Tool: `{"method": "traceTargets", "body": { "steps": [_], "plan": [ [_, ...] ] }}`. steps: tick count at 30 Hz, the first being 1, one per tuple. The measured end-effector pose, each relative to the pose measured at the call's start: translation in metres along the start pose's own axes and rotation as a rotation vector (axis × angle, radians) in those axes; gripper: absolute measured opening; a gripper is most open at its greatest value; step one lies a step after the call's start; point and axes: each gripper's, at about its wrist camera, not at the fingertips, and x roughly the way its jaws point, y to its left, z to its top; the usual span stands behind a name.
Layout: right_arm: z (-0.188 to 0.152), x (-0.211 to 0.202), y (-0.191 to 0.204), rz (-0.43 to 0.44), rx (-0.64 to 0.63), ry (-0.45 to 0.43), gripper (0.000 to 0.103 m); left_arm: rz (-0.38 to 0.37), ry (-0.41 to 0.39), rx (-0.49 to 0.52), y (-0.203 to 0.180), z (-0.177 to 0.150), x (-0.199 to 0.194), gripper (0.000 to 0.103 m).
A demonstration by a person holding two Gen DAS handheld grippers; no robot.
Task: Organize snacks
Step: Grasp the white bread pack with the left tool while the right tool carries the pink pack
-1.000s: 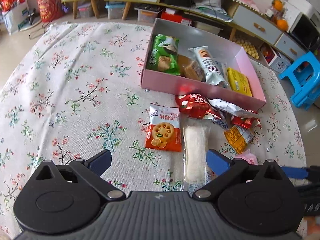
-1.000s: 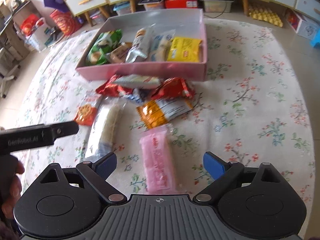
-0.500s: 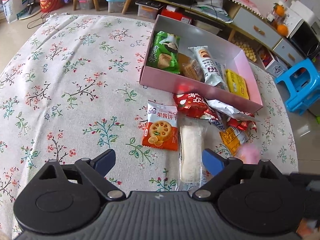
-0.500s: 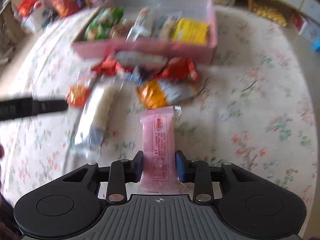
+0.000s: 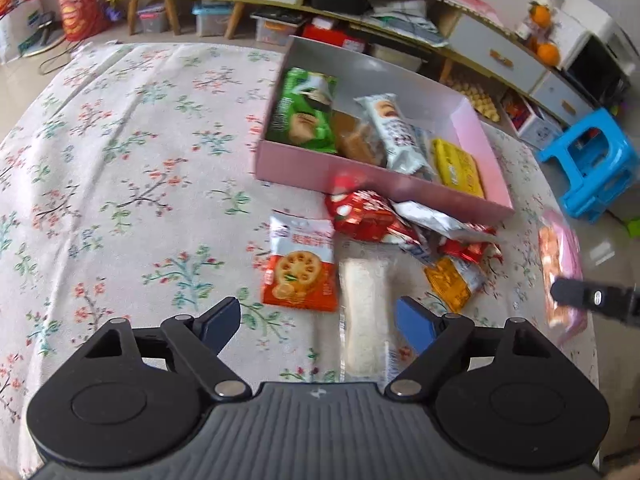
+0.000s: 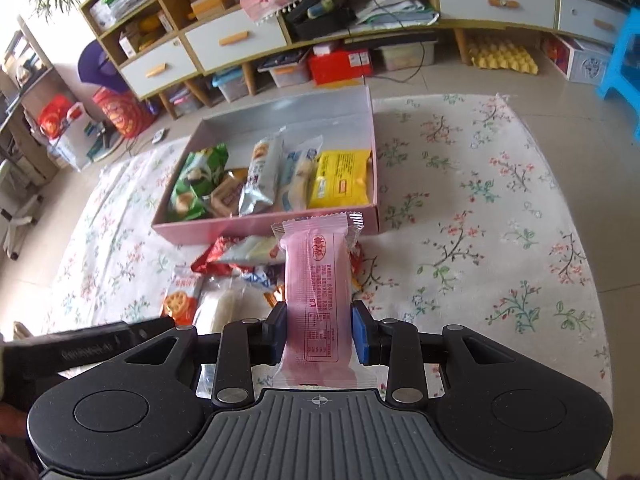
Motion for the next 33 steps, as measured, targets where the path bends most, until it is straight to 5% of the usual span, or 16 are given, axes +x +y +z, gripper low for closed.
{"method": "traceTargets", "body": {
  "steps": [10, 11, 13, 14, 33],
  "plan": [
    [0.005, 0.000, 0.002, -0.009, 0.003, -0.025, 0.032, 0.061, 0.009, 0.190, -0.044, -0.029, 0.034, 0.068],
    [0.006, 0.000, 0.002, -0.014, 0.006, -0.026, 0.032, 0.086, -0.005, 0.226, -0.049, -0.031, 0.035, 0.064],
    [0.007, 0.001, 0.001, -0.021, 0.013, -0.029, 0.032, 0.117, -0.014, 0.281, -0.054, -0.033, 0.035, 0.037],
    [0.007, 0.001, -0.001, -0.022, 0.018, -0.031, 0.032, 0.115, -0.008, 0.280, -0.053, -0.032, 0.036, 0.035],
    [0.021, -0.006, -0.028, -0.017, 0.115, -0.060, 0.032, -0.035, -0.066, 0.215, -0.044, -0.014, -0.001, 0.031]
  ]
}}
